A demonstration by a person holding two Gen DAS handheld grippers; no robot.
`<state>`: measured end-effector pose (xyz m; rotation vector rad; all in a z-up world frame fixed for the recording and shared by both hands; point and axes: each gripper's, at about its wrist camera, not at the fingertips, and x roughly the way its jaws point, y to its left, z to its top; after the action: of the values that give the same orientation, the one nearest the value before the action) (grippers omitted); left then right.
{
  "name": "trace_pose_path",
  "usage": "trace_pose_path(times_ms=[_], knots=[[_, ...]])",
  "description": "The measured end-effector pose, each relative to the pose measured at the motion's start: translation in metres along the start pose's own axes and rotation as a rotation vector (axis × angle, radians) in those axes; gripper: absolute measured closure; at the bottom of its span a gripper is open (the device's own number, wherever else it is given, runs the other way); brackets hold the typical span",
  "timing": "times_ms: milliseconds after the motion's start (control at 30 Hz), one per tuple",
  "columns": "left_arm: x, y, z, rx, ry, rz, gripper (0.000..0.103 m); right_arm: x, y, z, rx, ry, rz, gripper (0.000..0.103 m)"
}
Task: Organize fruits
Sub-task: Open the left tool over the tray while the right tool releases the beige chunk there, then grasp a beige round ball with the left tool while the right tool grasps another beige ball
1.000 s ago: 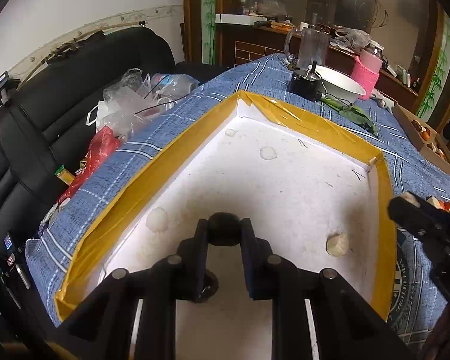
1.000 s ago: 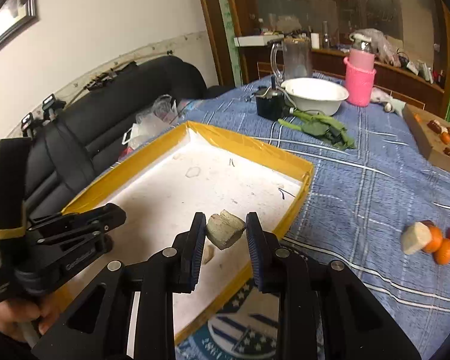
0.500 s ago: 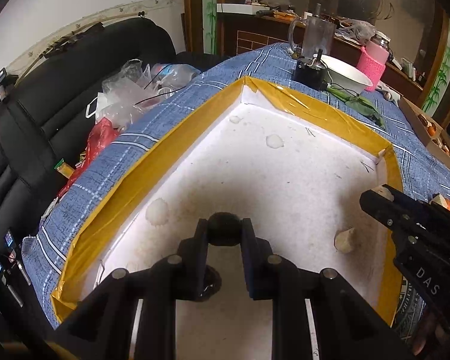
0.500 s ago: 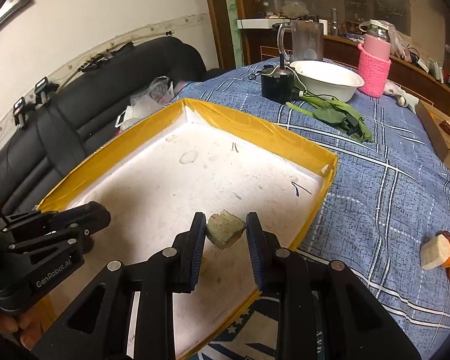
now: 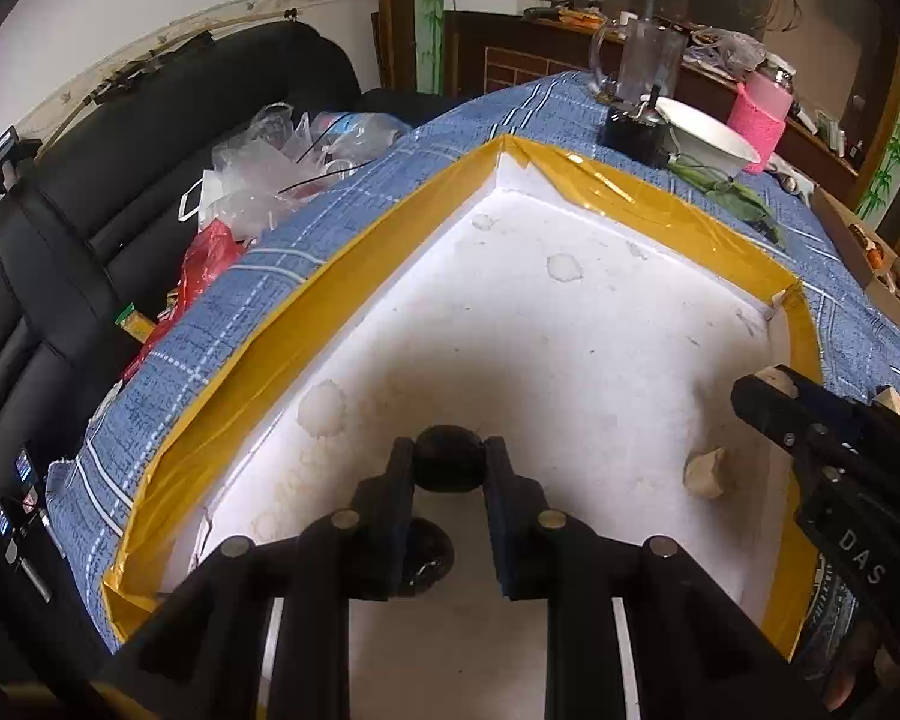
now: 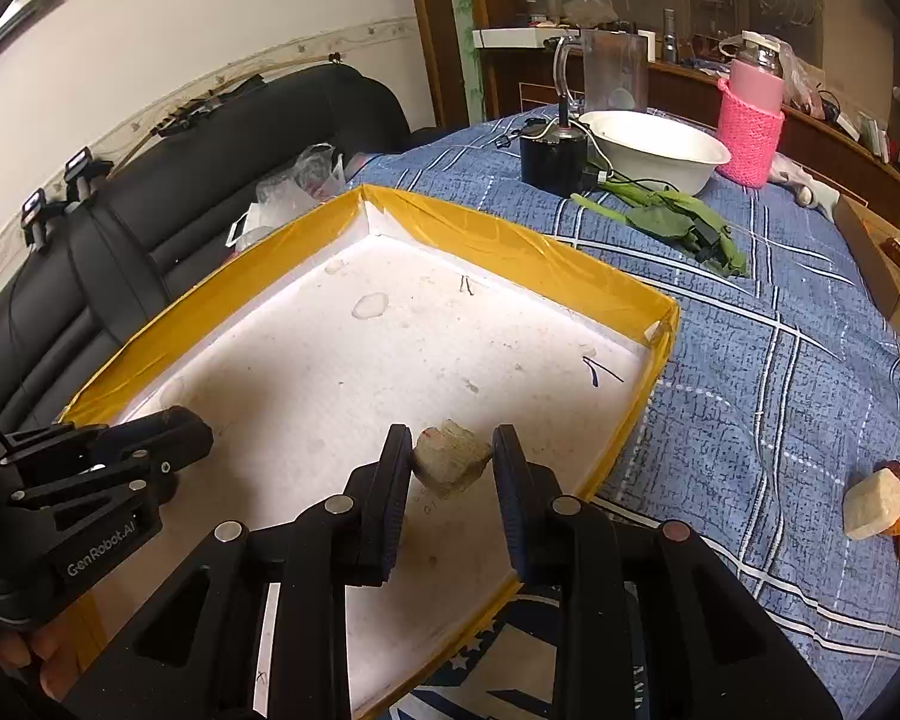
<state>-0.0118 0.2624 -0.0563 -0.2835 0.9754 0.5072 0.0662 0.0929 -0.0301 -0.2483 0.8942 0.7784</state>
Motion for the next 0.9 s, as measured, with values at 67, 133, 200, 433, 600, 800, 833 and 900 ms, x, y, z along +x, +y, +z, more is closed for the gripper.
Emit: trace_pose_path(times_ms=[67,133,200,433,600,800,833,900], knots=[[0.002,0.002,-0.001,-0.013,0.017,0.002,0.054,-0.002,-0.001,0.0,0.001,0.001,0.003,0.069],[-0.002,0.004,-0.002,-0.025,0.0,0.011,0.035,-0.005,0.0,-0.001,-0.001,-0.006,0.001,0.067],[-0.008,0.006,-0.004,-0.029,-0.02,0.014,0.034,-0.009,-0.002,-0.002,0.003,-0.014,-0.003,0.065],[-0.018,0.02,-0.009,-0.087,-0.014,-0.002,0.02,-0.035,-0.008,-0.008,0.01,-0.072,0.01,0.025],[-0.028,0.024,-0.015,-0.121,-0.024,-0.019,0.019,-0.059,-0.036,-0.016,0.096,-0.109,0.0,0.021],[-0.046,0.006,-0.019,-0.123,-0.072,-0.057,0.019,-0.098,-0.111,-0.049,0.313,-0.132,-0.061,0.019],[-0.052,-0.004,-0.02,-0.105,-0.092,-0.072,0.019,-0.104,-0.123,-0.057,0.339,-0.135,-0.073,0.019],[-0.062,-0.024,-0.024,-0.057,-0.129,-0.093,0.018,-0.119,-0.145,-0.075,0.379,-0.144,-0.113,0.019]])
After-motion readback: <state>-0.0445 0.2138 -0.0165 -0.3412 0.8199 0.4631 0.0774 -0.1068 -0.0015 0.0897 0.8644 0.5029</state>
